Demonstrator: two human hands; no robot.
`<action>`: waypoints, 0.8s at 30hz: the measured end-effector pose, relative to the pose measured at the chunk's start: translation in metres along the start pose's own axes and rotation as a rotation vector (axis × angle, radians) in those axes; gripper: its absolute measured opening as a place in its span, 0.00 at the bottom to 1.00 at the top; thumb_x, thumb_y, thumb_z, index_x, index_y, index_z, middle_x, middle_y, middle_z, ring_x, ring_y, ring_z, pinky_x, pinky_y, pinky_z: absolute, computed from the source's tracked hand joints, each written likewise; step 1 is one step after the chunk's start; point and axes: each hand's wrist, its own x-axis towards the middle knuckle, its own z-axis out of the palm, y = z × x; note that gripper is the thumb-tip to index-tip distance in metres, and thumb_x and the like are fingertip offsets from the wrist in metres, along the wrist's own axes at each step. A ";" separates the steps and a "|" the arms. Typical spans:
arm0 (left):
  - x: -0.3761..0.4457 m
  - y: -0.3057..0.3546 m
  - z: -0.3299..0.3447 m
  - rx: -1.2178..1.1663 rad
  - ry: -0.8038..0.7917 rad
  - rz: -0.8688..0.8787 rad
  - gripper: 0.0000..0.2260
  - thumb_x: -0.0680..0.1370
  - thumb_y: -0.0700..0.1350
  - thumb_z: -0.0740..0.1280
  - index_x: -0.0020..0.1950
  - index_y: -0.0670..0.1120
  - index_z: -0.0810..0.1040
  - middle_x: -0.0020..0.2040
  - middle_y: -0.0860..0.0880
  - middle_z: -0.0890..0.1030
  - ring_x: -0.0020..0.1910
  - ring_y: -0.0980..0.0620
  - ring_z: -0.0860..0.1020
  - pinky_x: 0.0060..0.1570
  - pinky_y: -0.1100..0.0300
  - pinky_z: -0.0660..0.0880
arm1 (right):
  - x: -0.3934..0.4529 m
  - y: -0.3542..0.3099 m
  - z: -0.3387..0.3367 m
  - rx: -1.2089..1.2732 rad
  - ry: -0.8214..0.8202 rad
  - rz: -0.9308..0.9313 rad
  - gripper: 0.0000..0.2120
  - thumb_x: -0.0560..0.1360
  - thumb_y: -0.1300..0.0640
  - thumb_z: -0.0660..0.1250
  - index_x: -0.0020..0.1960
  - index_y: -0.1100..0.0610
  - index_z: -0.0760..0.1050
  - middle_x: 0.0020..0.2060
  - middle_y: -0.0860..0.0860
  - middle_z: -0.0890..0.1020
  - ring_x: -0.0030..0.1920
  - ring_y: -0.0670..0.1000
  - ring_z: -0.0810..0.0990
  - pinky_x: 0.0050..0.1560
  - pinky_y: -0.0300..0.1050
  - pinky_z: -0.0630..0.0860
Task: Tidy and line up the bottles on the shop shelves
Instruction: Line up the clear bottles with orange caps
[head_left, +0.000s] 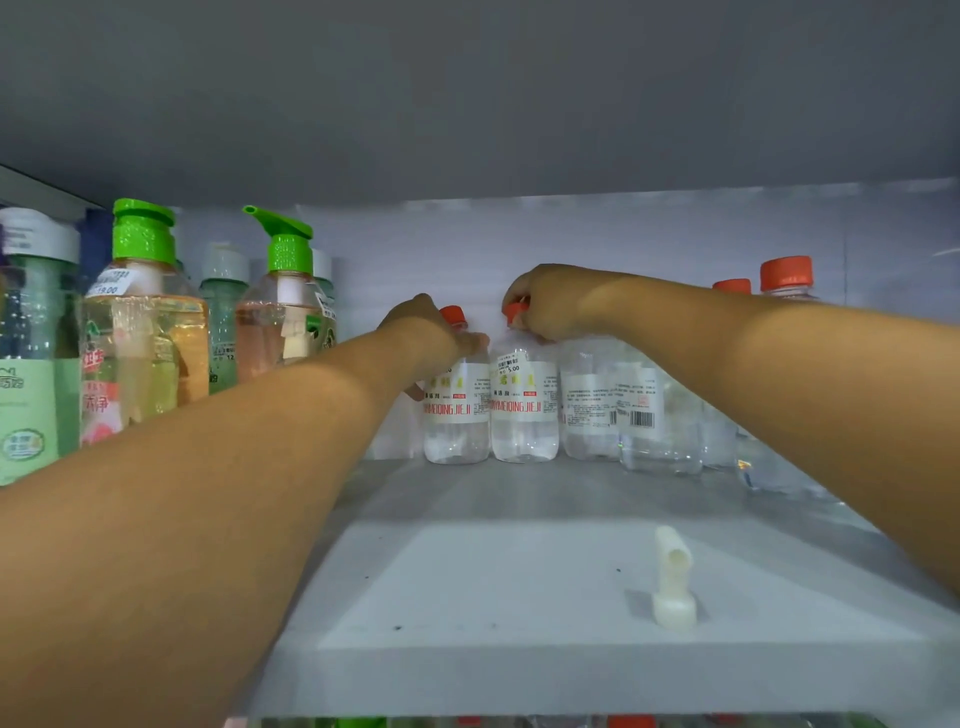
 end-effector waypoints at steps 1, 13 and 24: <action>-0.001 0.000 0.001 0.003 0.008 -0.001 0.25 0.78 0.56 0.72 0.67 0.43 0.70 0.58 0.41 0.80 0.54 0.40 0.82 0.51 0.42 0.83 | -0.002 0.000 -0.001 -0.007 0.005 -0.011 0.17 0.81 0.60 0.62 0.68 0.50 0.76 0.61 0.47 0.78 0.54 0.51 0.78 0.55 0.45 0.78; -0.004 0.018 0.014 0.132 0.244 0.561 0.20 0.80 0.57 0.68 0.69 0.52 0.75 0.67 0.51 0.74 0.67 0.49 0.72 0.63 0.56 0.71 | -0.128 0.072 -0.100 -0.013 0.265 0.236 0.19 0.76 0.38 0.68 0.61 0.48 0.79 0.58 0.47 0.80 0.55 0.54 0.80 0.56 0.45 0.73; 0.000 0.026 0.027 0.331 -0.016 0.387 0.30 0.80 0.55 0.69 0.80 0.56 0.61 0.71 0.49 0.75 0.62 0.47 0.77 0.58 0.57 0.74 | -0.162 0.125 -0.062 0.364 0.121 0.302 0.18 0.70 0.45 0.77 0.53 0.47 0.73 0.44 0.51 0.83 0.31 0.48 0.85 0.27 0.42 0.80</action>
